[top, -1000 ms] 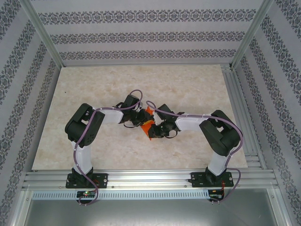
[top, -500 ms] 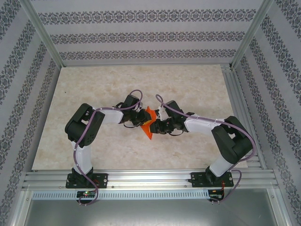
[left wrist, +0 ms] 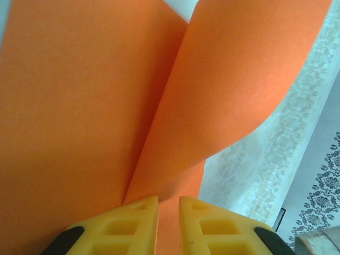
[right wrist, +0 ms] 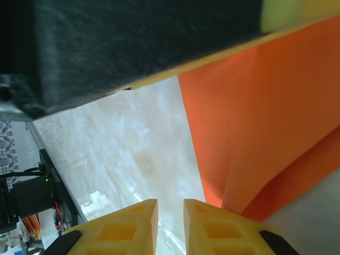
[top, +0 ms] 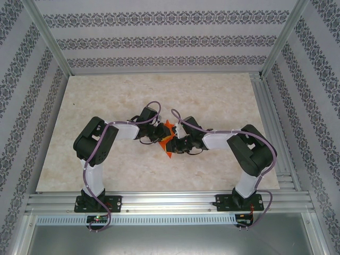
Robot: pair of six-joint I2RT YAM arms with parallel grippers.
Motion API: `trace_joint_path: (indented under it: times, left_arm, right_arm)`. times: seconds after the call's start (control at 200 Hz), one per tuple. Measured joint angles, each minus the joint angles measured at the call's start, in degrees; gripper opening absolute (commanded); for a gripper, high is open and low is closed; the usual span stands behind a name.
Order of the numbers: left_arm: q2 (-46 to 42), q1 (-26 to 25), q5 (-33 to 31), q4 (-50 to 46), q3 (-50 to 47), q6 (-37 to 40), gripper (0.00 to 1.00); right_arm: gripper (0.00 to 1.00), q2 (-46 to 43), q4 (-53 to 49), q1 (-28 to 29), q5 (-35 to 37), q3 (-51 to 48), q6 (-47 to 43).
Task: Fold a paper plane with a square sheet of paper (fold left side to right side)
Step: Fourth fold the wing at the center of the table.
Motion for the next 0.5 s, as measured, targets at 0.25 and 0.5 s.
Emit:
trace_joint_path:
  times: [0.25, 0.5]
  left_arm:
    - [0.0, 0.0, 0.0, 0.0, 0.0, 0.0, 0.21]
    - [0.0, 0.0, 0.0, 0.0, 0.0, 0.0, 0.2]
  right_arm:
    - [0.2, 1.5, 0.8, 0.0, -0.2, 0.0, 0.0]
    - [0.2, 1.6, 0.5, 0.0, 0.0, 0.0, -0.3]
